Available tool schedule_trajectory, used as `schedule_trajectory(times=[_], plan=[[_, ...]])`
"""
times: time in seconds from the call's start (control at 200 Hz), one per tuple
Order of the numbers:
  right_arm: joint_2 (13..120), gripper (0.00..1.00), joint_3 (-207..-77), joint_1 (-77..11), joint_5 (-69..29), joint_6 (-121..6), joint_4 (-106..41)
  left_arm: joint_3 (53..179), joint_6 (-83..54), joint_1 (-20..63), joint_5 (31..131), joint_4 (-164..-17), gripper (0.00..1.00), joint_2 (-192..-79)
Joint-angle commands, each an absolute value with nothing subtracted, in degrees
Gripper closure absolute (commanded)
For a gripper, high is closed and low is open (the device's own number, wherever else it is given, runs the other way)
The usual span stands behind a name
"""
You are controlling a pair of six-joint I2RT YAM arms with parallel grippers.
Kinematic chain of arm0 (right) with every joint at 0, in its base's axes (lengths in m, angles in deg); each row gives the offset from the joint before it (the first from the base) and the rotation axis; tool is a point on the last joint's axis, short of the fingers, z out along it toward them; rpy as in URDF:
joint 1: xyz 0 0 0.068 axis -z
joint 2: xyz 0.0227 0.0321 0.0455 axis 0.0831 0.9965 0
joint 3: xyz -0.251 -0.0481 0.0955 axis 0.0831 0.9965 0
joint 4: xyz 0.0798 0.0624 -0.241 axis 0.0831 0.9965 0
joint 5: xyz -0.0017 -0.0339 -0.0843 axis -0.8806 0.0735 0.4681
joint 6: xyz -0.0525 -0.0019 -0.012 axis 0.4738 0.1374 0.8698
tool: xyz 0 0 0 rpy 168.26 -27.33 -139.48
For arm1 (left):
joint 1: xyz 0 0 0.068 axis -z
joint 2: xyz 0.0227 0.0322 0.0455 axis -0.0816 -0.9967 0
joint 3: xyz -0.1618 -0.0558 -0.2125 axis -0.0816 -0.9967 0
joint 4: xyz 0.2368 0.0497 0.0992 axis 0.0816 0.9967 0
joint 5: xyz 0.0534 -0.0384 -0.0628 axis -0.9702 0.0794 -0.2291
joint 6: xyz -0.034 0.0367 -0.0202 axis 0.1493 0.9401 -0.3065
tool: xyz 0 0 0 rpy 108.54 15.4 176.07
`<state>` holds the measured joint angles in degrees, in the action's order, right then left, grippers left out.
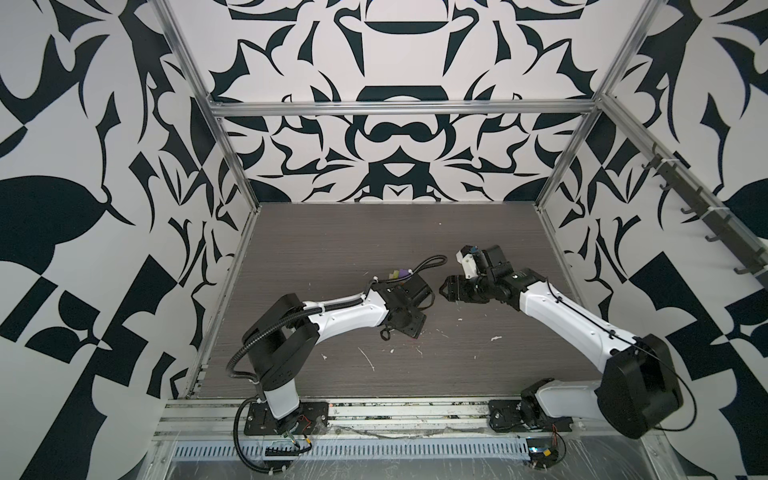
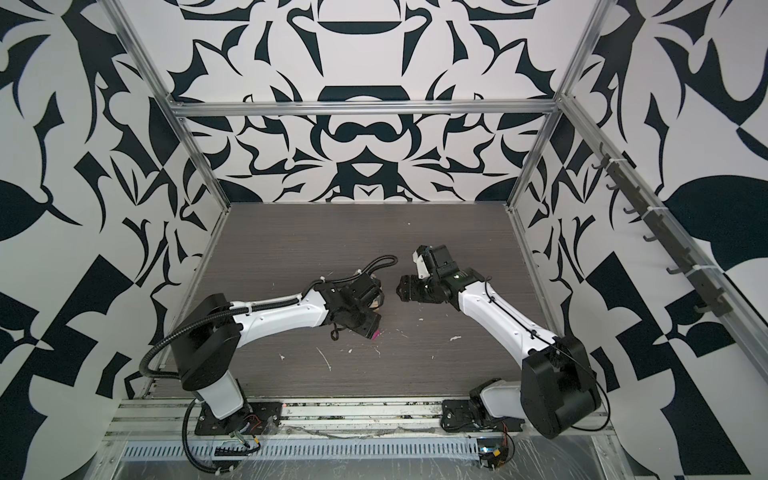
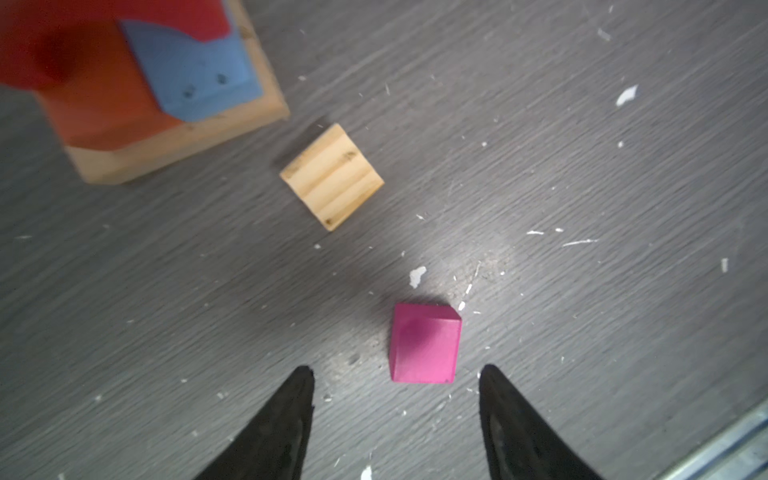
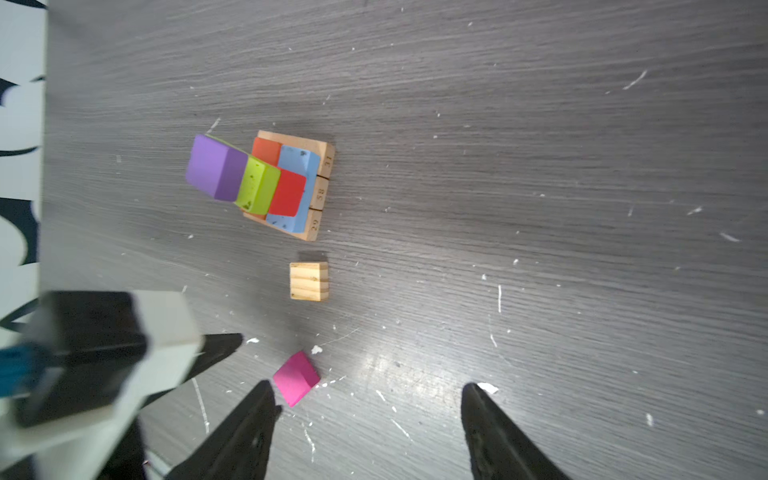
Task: Build the wood block tower
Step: 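Withdraw the right gripper while the left gripper moves toward the magenta cube, then close the left gripper on the magenta cube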
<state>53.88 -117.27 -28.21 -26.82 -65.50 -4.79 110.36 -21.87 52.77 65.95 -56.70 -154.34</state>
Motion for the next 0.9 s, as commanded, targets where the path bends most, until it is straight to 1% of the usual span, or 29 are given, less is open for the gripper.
schedule_trajectory(times=[0.0,0.3,0.685,0.895], plan=[[51.26,0.25,-116.93,-26.70,-30.97,-65.91,-6.41,112.20,-19.70,53.49,64.55,-52.67,0.35,-156.46],[51.38,0.25,-116.57,-23.84,-31.88,-66.23,-5.75,113.63,-18.97,54.10,64.91,-52.43,0.43,-158.68],[52.24,0.26,-117.00,-23.05,-31.83,-66.09,-5.19,115.81,-18.82,55.27,65.40,-51.35,0.45,-161.46],[52.53,0.26,-117.01,-22.79,-31.55,-66.25,-5.16,116.08,-18.90,55.44,65.40,-51.14,0.50,-162.39]])
